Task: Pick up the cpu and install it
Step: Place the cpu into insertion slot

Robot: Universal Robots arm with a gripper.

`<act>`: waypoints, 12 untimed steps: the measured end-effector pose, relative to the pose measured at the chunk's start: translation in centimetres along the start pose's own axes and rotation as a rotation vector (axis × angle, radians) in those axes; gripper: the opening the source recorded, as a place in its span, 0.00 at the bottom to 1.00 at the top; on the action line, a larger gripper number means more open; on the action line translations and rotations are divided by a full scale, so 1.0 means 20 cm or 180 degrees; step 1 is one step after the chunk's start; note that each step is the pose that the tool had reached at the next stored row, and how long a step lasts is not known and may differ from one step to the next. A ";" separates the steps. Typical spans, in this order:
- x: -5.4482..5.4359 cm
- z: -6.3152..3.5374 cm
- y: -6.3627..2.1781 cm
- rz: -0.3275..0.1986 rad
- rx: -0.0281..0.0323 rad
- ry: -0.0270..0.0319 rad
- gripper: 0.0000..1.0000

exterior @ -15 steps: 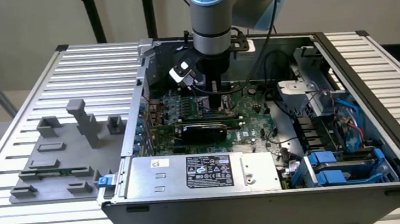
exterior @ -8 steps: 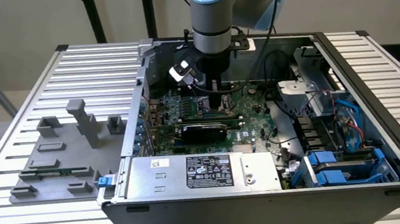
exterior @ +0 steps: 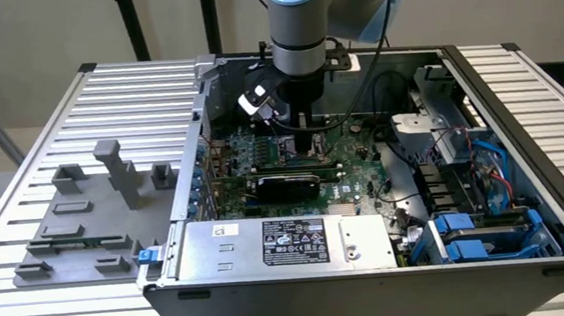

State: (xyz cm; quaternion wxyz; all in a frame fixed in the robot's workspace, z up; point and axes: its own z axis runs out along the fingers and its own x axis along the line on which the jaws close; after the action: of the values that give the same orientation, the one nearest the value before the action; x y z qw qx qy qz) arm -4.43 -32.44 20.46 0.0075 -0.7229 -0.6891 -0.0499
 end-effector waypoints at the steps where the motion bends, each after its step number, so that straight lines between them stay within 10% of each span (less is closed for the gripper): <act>1: 0.00 0.000 0.000 0.0000 0.0000 -0.0003 0.69; 12: 0.00 0.012 -0.001 -0.0002 -0.0002 -0.0031 0.69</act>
State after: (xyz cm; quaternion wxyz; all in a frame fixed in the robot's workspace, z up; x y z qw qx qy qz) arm -4.43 -32.44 20.22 0.0039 -0.7229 -0.6893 -0.0465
